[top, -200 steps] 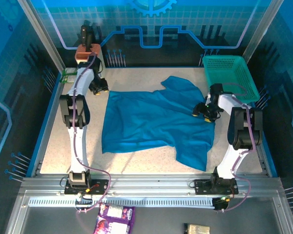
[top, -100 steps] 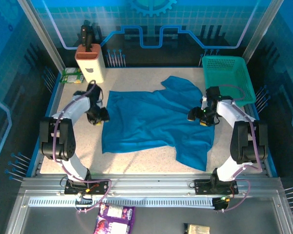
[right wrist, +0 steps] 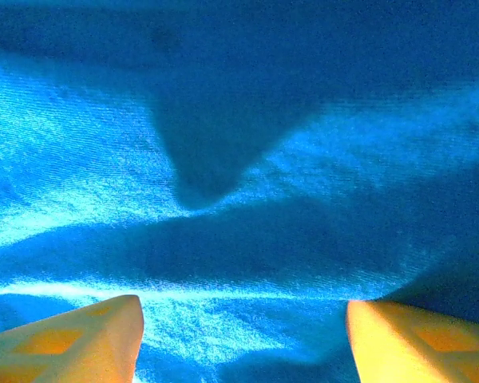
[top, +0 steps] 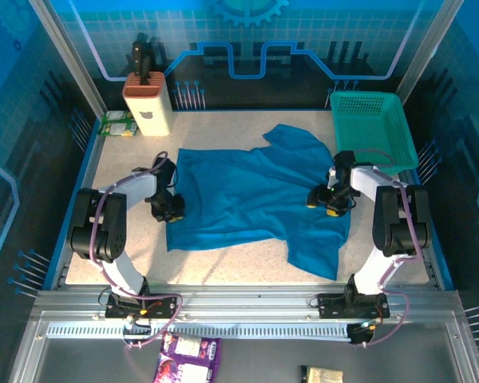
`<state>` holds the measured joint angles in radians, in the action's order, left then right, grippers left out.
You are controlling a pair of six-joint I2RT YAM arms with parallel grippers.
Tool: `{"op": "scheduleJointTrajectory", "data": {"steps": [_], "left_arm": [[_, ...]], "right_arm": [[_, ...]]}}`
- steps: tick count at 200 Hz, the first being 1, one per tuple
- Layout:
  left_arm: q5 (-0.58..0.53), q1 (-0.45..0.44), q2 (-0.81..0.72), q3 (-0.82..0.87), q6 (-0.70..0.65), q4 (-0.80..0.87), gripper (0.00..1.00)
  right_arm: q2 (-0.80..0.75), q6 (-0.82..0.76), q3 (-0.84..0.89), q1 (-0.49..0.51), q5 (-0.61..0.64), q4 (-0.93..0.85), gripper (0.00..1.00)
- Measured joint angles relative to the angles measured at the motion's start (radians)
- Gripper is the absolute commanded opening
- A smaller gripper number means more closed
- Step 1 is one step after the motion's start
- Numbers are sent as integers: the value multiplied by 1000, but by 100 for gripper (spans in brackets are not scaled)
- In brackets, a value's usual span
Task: Fold the inside-out t-shirt
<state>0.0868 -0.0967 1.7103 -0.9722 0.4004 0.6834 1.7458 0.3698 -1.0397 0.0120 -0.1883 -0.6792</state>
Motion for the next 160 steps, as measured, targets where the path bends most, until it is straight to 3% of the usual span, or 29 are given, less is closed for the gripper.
{"op": "scheduleJointTrajectory", "data": {"steps": [10,76,160], "left_arm": [[3,0,-8,5,10,-6,0],[-75,6,-161,92,75,-24,0],[-128,75,-325,261,264,-19,0]], "right_arm": [[0,1,0,0,1,0,70],[-12,45,22,-20,23,22,71],[-12,64,26,-35,27,26,71]]}}
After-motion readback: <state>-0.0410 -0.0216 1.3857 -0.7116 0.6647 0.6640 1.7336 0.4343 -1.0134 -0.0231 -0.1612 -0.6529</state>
